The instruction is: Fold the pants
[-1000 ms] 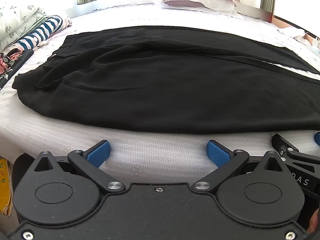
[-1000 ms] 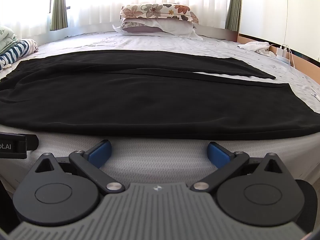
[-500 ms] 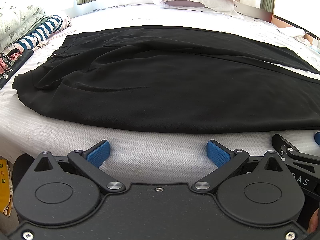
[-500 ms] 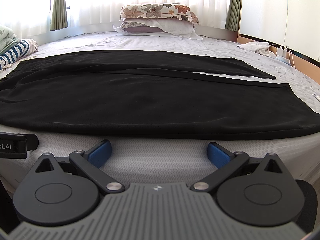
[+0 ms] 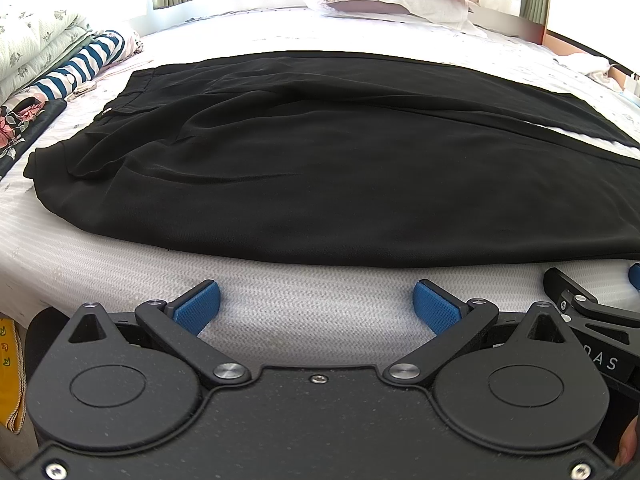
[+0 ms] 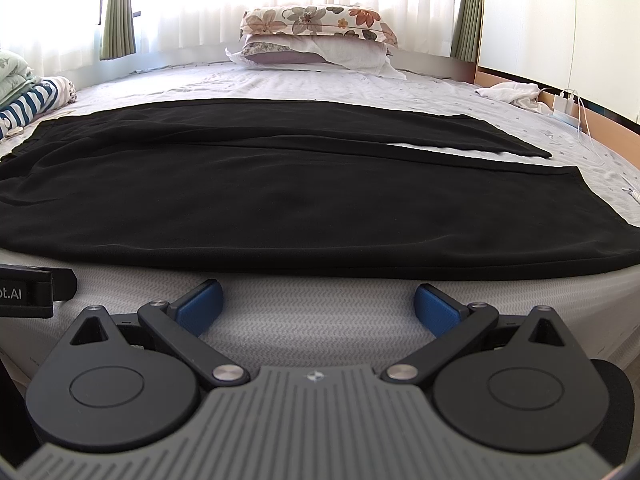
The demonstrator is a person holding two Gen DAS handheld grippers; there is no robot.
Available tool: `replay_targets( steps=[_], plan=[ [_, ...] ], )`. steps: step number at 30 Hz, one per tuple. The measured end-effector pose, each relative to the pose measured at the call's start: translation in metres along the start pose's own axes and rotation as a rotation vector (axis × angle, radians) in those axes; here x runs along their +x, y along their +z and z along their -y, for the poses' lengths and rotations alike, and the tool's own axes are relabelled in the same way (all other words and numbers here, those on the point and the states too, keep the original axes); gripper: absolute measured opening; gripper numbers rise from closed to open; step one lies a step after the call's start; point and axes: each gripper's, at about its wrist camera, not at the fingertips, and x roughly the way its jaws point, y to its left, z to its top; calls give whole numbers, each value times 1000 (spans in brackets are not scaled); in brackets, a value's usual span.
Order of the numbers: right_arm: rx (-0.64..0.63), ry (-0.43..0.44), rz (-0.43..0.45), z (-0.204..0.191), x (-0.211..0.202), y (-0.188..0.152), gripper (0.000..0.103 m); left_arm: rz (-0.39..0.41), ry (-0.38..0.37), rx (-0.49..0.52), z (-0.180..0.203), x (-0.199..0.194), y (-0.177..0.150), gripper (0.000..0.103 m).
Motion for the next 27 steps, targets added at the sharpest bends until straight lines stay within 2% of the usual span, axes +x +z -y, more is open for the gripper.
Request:
replay_targets(
  steps=[27],
  plan=[
    [-1,0,0,3,0,-1,103,0,1,1,0,0,0,103]
  ],
)
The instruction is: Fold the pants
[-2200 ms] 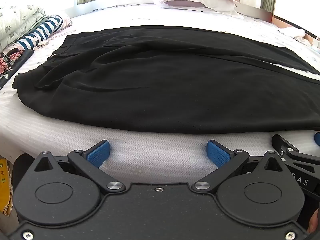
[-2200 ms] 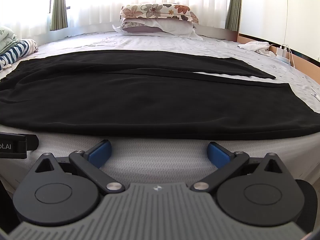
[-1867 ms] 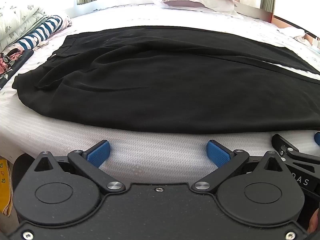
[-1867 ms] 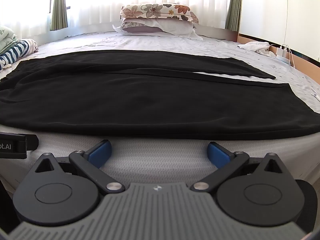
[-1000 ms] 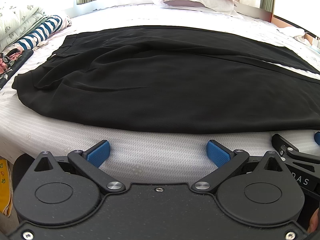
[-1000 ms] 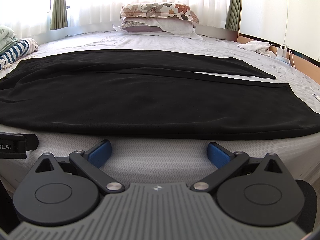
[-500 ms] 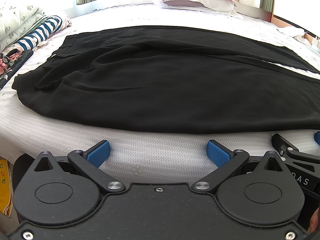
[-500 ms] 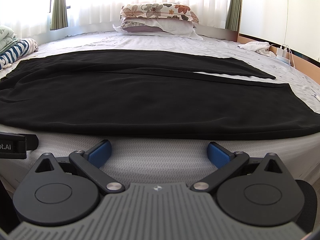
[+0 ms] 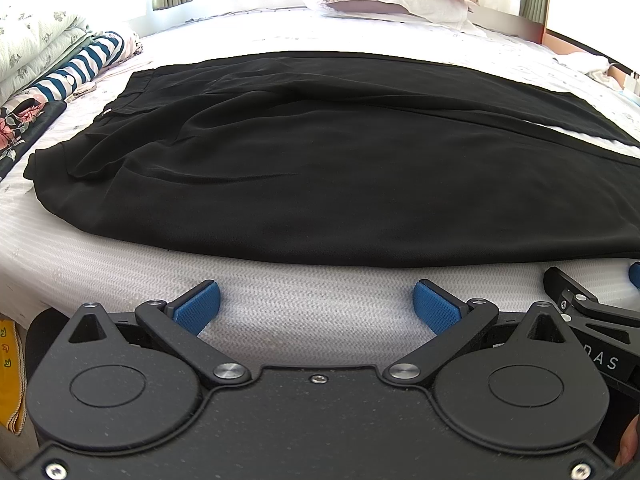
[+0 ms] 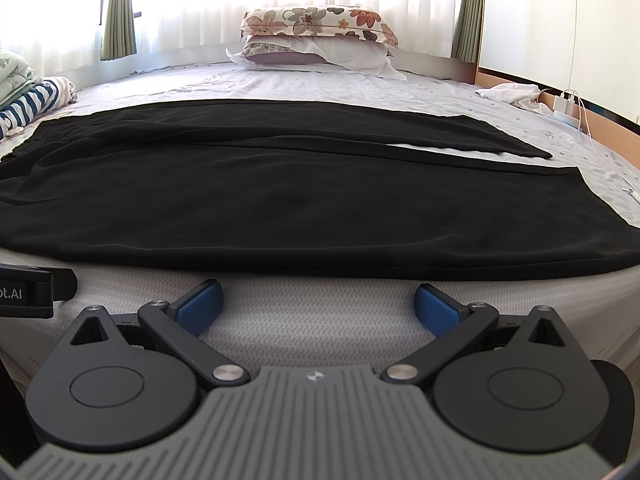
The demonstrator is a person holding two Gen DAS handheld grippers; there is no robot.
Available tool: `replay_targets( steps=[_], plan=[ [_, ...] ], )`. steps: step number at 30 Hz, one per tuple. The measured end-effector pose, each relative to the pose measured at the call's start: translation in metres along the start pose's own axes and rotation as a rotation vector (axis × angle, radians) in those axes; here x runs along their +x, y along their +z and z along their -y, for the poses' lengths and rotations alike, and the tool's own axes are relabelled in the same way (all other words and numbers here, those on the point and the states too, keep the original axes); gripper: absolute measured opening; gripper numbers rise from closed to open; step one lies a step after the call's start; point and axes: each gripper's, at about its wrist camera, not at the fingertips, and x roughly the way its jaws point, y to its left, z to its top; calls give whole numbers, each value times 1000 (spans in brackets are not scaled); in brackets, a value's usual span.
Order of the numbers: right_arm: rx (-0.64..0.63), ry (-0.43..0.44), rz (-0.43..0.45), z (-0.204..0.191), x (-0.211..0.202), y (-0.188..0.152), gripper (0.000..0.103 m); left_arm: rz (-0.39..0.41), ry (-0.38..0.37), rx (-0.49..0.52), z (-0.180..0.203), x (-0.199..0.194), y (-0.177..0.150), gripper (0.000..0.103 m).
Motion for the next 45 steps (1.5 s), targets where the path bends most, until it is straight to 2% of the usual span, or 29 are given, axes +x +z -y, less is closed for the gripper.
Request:
replay_targets(
  steps=[19,25,31,33,40,43,45],
  plan=[
    [0,0,1,0,-1,-1,103,-4,-2,-3,0,0,1,103],
    [5,-1,5,0,-1,0,103,-48,-41,-7,-7,-1,7,103],
    [10,2,25,0,-6,-5,103,-17,-61,-14,-18,-5,8,103],
    [19,9,22,2,-8,-2,103,-2,-43,-44,-26,-8,12,103],
    [86,41,31,14,-14,5,103,142,81,-214,-91,-17,37,103],
    [173,83,53,25,-20,10,102,160,155,-325,-135,-10,52,103],
    [209,89,68,31,-22,15,101,176,198,-440,-169,-1,58,103]
  ],
)
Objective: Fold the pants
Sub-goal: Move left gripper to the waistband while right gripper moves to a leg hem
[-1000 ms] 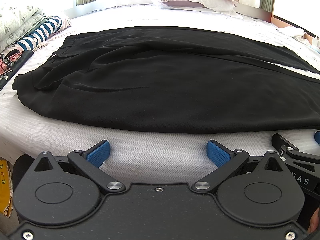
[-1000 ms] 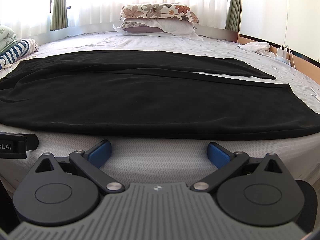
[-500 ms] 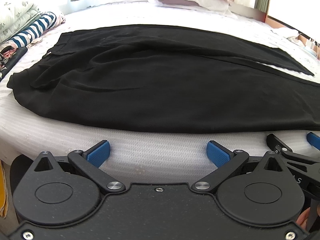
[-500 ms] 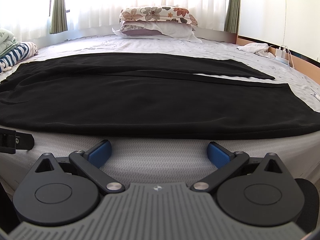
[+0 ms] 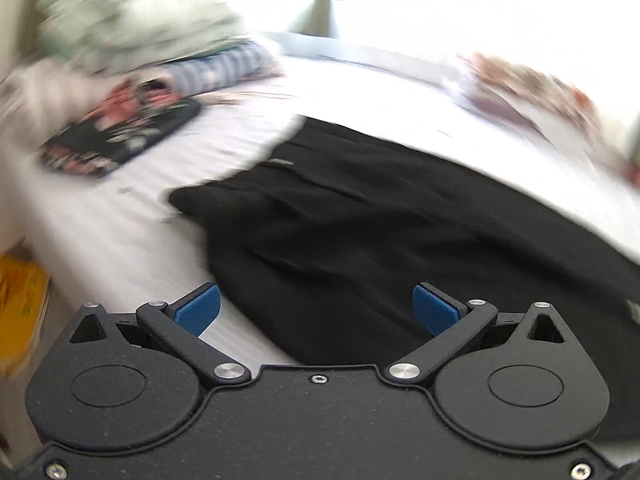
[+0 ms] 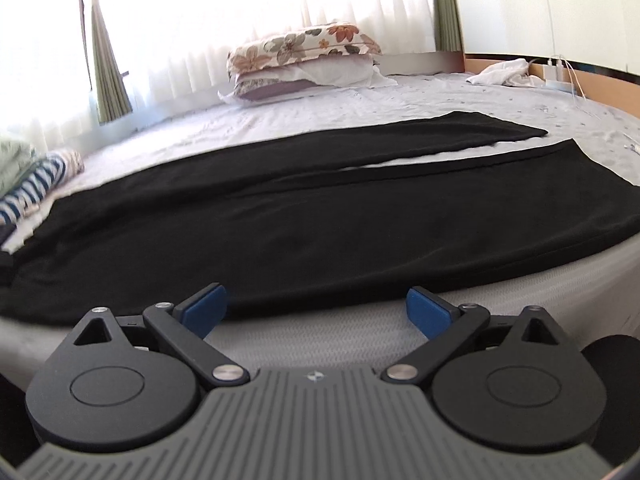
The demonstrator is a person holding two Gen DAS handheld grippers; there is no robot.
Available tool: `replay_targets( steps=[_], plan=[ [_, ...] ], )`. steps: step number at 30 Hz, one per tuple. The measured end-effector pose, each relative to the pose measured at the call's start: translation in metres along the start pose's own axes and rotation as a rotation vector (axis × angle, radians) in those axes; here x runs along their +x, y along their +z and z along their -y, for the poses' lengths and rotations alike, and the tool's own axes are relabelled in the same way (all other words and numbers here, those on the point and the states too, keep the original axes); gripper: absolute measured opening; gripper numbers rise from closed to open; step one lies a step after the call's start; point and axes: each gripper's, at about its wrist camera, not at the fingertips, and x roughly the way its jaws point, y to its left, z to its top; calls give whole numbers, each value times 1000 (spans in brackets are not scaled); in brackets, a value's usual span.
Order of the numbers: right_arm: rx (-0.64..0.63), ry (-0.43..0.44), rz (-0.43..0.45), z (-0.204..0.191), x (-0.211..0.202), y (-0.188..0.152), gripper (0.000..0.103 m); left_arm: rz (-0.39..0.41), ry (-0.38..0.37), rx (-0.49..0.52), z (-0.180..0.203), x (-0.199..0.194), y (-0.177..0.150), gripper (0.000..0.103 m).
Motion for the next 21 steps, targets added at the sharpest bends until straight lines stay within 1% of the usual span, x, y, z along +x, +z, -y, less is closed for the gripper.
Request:
replay_targets(
  steps=[3,5,8,10,11,13,14,15,16,17,18,19,20,21],
  plan=[
    [-4,-20,23,3,-1,8,99,30,59,-185,-41,24,22,103],
    [-11,-37,28,3,1,12,99,43,93,-244,-60,37,32,103],
    [-13,-56,25,4,6,17,98,22,141,-277,-77,60,44,103],
    [-20,-70,23,3,10,19,97,4,149,-287,-86,78,50,98],
    [-24,-75,23,2,12,19,97,-9,144,-292,-87,84,51,94],
    [-33,-78,21,1,15,21,95,-35,110,-318,-89,94,49,86],
    [-39,-77,18,-1,17,21,90,-35,96,-330,-88,96,48,80],
    [-49,-72,14,-3,18,21,86,-18,96,-329,-88,99,49,69],
    [-58,-76,9,-5,21,22,77,-2,94,-322,-88,99,49,59],
    [-64,-94,5,-7,23,23,68,-2,88,-317,-89,103,51,36],
    [-72,-107,3,-9,24,23,65,-8,106,-313,-89,104,53,24],
    [-78,-115,5,-10,26,23,61,11,131,-298,-87,101,54,21],
    [-80,-115,7,-11,28,23,59,48,140,-266,-83,95,55,15],
    [-81,-108,7,-12,29,24,58,97,147,-226,-79,89,57,12]
  ],
)
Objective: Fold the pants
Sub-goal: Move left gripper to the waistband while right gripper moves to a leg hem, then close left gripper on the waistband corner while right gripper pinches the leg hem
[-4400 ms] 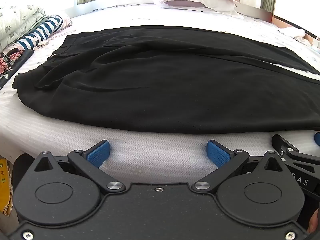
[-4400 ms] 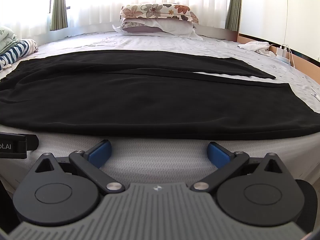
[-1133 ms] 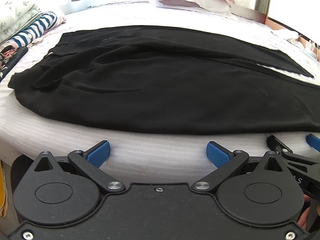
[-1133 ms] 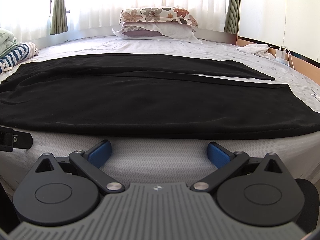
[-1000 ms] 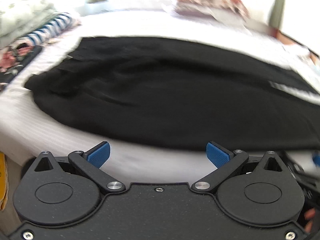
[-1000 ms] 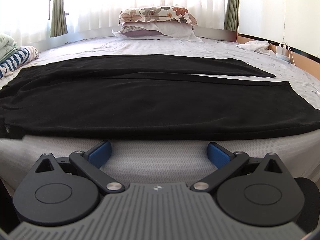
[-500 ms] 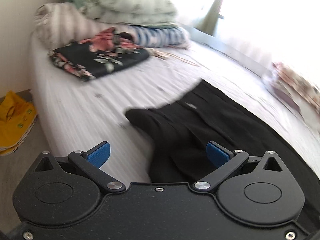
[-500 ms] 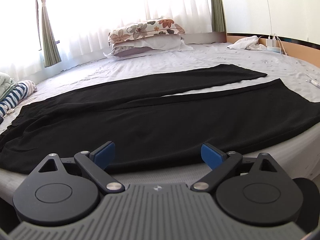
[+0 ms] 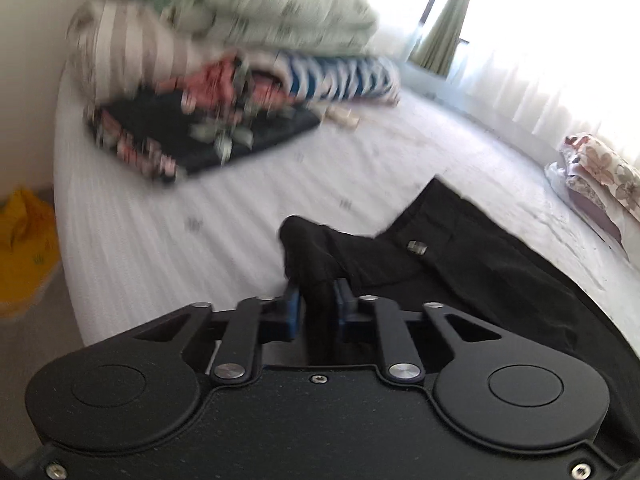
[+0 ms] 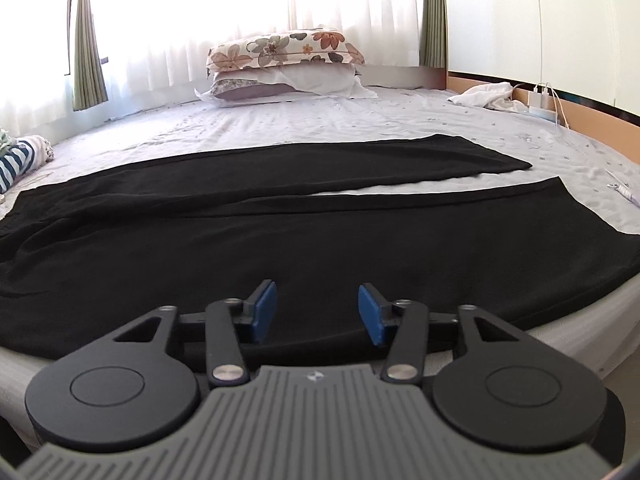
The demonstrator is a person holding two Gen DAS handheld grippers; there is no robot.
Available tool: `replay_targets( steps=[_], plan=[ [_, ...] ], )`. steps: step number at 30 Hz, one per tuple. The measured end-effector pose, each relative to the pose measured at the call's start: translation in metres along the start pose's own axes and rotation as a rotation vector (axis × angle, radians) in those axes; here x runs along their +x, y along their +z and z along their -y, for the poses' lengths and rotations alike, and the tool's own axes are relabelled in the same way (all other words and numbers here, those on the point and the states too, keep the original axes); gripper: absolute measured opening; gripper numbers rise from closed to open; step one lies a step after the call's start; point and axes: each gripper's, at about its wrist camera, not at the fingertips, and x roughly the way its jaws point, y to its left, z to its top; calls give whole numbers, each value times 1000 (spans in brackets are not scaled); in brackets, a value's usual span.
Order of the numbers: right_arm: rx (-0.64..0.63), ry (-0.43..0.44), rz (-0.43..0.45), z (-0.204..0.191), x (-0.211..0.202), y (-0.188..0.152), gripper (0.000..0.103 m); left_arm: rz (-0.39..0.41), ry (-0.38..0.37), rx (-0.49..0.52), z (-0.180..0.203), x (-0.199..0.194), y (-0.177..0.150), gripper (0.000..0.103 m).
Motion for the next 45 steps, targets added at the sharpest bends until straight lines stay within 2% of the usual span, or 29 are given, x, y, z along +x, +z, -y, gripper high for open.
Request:
replay_targets(
  steps=[2,4,9,13,15,16,23,25,28,32,35,37,38,40,41,43,45],
  plan=[
    [0,13,5,-2,1,1,58,85,25,71,7,-14,1,12],
    [-6,16,6,-3,4,3,57,110,55,96,9,-16,2,12],
    [9,33,-3,-3,11,3,54,-11,126,65,-7,15,-7,15],
    [4,25,-28,-2,18,-1,52,21,167,153,1,15,-17,17],
    [10,11,-56,0,26,-3,51,17,174,152,3,15,-17,18],
    [16,0,-69,1,29,-5,56,14,175,146,3,15,-16,18],
    [-42,-9,-61,3,33,-8,55,4,182,147,3,16,-13,20],
    [-31,-12,-59,12,34,-7,55,1,187,152,4,16,-13,21],
    [-15,-68,-58,32,36,-2,55,0,198,158,6,17,-13,23],
    [78,-91,-75,74,43,5,55,2,209,165,8,17,-13,23],
    [121,-149,-99,96,48,15,57,-1,216,167,10,17,-13,23],
    [164,-139,-93,107,45,23,60,-11,215,164,13,14,-11,22],
    [182,-122,-86,112,43,28,65,-15,214,159,15,13,-9,25],
    [197,-101,-82,118,41,39,71,-15,206,142,17,8,-4,40],
    [200,-98,-78,120,40,44,72,-11,201,133,19,5,-1,49],
    [209,-84,-68,121,40,57,73,7,190,123,23,-1,6,56],
    [214,-71,-57,122,38,70,77,26,175,119,29,-8,14,75]
  ],
)
